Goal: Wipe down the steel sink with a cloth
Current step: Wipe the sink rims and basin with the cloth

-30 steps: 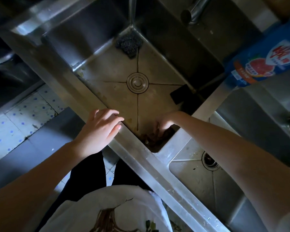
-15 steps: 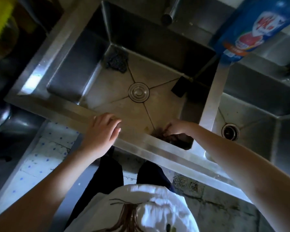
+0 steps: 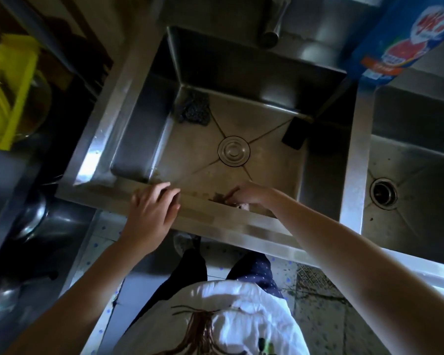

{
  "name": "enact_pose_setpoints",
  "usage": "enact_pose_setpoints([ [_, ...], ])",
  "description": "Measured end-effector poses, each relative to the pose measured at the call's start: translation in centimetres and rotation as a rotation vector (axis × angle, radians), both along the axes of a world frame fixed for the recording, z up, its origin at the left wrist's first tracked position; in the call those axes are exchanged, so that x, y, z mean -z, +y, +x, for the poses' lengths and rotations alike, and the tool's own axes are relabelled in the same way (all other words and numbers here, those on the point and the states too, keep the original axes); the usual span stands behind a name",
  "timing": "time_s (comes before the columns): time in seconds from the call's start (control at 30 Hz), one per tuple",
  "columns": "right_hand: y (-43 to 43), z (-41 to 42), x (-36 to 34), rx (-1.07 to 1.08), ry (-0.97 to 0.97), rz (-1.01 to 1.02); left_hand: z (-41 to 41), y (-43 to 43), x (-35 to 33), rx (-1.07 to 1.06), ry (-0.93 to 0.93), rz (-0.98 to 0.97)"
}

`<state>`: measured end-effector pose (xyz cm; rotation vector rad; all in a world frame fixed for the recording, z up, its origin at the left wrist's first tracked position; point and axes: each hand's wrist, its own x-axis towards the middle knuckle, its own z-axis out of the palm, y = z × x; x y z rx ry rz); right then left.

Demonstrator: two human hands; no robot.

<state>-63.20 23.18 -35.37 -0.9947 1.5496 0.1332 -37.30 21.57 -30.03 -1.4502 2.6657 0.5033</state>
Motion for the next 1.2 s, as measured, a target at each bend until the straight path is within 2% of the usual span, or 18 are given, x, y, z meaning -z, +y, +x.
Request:
enact_pose_setpoints([
  [0.17,-2.5,3.0,-1.1,-0.002,-0.056,-0.072,1.0,-0.6,-0.8,-0.014,0.014,0.012],
  [0.33,-0.8,0.6,-1.2,-0.015,-0.055,-0.037,-0.4,0.1,-0.6,0.023,0.026,0.005],
  [0.57,5.4,-7.4,0.7,-0.112,0.079,0.125,-2.9,1.4,0.1,-0.006,0.066,-0.016],
  [0.77,7.8,-10.8,1.3,-0.121,0.205,0.142,-3.1,1.4,0.3,-0.037,0.071,-0.009],
  [1.0,4.1,-5.6,1.2,-0.176,0.131,0.145,-3.2,1.5,0.1,-0.055,0.067,0.013],
  [1.2,-0.3,0.2,0.1,-0.093,-0.029,-0.015,-3.4,1.4,-0.2,-0.043,0.024,0.019],
])
